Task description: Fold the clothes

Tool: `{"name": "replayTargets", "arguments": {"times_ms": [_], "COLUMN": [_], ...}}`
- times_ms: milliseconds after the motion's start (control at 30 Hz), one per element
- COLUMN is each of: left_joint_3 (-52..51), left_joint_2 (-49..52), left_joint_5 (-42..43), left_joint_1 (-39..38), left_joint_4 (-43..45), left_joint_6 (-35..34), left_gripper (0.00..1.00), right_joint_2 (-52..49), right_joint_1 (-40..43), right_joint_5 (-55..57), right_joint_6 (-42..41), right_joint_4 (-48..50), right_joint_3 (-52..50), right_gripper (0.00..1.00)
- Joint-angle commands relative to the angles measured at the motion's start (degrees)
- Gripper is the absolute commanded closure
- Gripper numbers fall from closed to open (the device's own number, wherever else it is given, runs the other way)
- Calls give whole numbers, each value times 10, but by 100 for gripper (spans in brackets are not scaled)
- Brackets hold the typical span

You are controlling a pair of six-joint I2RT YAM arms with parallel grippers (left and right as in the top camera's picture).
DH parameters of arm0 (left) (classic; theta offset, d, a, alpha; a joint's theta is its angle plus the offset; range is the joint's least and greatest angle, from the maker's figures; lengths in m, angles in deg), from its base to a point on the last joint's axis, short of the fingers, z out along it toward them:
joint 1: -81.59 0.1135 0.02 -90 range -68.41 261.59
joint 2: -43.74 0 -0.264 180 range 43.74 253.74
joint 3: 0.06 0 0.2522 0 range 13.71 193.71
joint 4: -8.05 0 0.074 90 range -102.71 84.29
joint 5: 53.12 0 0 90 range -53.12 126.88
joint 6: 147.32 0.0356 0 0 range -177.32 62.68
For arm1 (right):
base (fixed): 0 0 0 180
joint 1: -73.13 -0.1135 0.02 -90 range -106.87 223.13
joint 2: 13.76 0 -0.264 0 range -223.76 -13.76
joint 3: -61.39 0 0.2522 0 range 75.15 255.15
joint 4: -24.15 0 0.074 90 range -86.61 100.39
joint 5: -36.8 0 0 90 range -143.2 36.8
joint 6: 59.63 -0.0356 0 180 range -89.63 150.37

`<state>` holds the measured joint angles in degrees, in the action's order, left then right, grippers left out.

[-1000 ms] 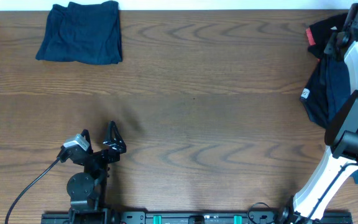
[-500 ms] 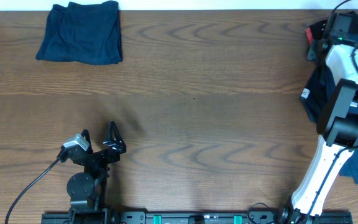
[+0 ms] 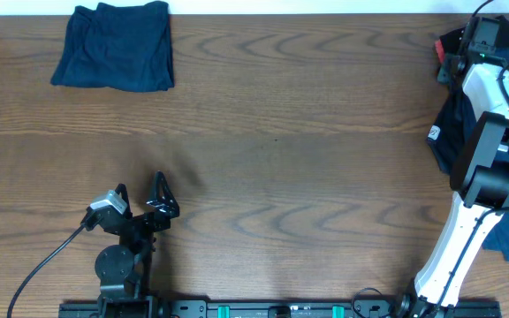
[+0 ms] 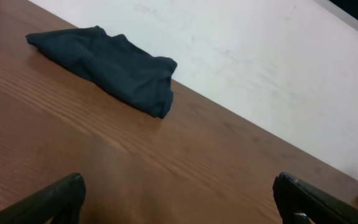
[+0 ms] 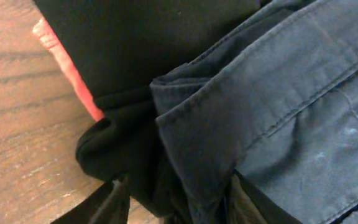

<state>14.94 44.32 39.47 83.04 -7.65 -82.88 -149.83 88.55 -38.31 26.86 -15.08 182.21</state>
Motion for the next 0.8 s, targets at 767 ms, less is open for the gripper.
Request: {"name": "replayTargets", "arguments": {"times_ms": [767], "left_joint_3": [-10], "left_joint_2": [-3], "left_joint_5": [-12], "left_joint_1": [2], "left_joint_4": [-21], "left_joint_6": [0], "left_gripper": [2], "right_joint_2": [-18], "right_joint_1": [17], "right_joint_5": [31], "right_joint_6": [-16], "right_joint_4": [17], "right_joint_3": [0], "right_gripper": [58]}}
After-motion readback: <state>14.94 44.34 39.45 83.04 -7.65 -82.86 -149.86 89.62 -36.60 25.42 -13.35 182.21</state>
